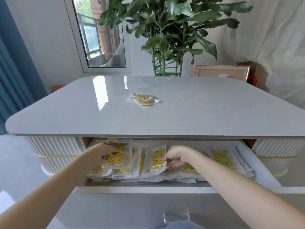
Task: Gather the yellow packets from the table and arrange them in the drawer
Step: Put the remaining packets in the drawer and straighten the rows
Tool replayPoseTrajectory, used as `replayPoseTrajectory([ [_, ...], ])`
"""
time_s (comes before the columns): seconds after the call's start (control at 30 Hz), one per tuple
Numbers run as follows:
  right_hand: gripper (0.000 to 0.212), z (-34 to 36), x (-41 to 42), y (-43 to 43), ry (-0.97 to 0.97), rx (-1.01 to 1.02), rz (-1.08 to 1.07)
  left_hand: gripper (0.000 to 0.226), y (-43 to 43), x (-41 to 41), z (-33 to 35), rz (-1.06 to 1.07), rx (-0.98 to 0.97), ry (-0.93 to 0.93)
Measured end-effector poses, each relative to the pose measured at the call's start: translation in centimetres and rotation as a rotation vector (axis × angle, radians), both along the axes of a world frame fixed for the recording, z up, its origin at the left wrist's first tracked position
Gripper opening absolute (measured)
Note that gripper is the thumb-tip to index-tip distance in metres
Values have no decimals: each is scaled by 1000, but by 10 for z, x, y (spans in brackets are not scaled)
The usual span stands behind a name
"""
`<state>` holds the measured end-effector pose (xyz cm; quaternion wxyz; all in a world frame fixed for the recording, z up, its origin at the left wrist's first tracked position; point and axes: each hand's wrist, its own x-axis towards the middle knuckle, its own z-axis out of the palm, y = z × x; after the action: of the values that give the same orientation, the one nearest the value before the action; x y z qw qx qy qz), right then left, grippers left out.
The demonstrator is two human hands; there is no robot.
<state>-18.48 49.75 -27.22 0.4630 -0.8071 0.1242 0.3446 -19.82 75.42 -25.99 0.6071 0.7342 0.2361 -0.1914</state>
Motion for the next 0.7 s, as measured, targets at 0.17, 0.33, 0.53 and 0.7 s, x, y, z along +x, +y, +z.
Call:
replayPoseTrajectory([
  [0.17, 21, -8, 7, 7, -132, -232, 79, 16, 5, 4, -6, 1, 23, 11],
  [0.33, 32, -7, 2, 12, -317, -451, 244, 22, 2, 6, -10, 3, -18, 17],
  [0.53, 22, 0, -3, 13, -291, -56, 179, 25, -10, 4, -8, -18, -108, 35],
  [0.7, 19, 4, -11, 17, -59, 298, -44, 13, -28, 2, -3, -50, -265, 108],
])
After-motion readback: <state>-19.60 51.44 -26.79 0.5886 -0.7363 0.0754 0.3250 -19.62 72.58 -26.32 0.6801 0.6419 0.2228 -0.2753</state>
